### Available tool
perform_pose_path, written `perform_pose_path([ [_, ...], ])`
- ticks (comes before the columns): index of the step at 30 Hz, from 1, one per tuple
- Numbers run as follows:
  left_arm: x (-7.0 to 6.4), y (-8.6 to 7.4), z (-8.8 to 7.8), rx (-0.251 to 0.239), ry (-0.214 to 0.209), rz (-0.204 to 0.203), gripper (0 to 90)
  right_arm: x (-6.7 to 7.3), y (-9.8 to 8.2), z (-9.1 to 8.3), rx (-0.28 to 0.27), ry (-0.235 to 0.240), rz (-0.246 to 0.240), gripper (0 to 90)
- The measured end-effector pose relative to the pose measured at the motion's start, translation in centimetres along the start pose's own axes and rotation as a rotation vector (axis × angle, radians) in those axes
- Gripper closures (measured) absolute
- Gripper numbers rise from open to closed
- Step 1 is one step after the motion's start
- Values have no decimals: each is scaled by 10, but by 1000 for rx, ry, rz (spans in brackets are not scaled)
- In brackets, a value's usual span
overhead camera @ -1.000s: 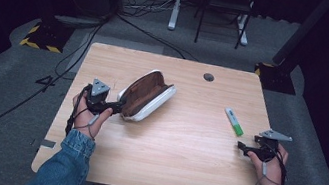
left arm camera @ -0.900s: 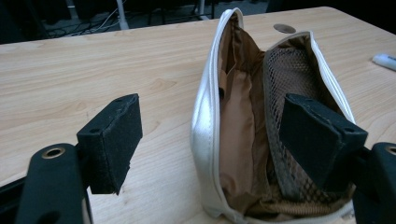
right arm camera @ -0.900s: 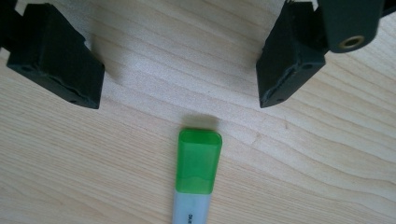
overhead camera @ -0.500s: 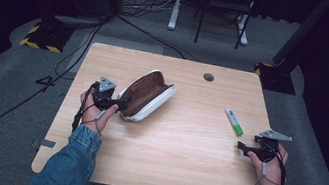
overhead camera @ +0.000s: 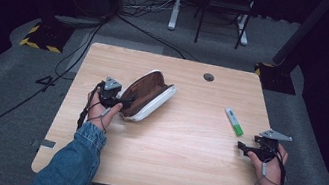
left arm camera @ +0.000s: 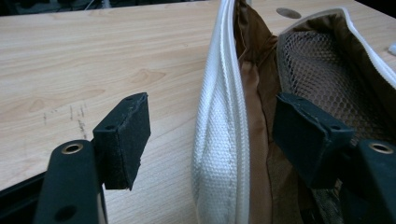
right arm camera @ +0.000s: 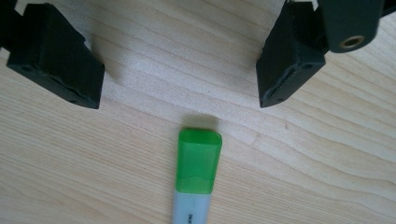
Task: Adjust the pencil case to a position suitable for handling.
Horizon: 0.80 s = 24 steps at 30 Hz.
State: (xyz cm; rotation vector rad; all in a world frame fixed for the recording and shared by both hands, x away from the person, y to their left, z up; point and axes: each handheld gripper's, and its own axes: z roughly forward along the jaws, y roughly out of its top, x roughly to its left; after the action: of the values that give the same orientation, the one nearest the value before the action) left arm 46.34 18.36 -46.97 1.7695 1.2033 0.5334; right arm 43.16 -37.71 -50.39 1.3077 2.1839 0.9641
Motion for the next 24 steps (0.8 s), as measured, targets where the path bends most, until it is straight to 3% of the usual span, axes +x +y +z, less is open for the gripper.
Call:
perform_pose_path([
  [12,2,-3,17,80,-9,13,449,0,0,0,0,0,0,156],
  [16,5,-3,17,94,-25,30,564,0,0,0,1,0,0,155],
  [20,8,-3,17,102,-51,-10,639,0,0,0,1,0,0,156],
  [24,8,-3,18,110,-60,-18,775,0,0,0,0,0,-1,156],
])
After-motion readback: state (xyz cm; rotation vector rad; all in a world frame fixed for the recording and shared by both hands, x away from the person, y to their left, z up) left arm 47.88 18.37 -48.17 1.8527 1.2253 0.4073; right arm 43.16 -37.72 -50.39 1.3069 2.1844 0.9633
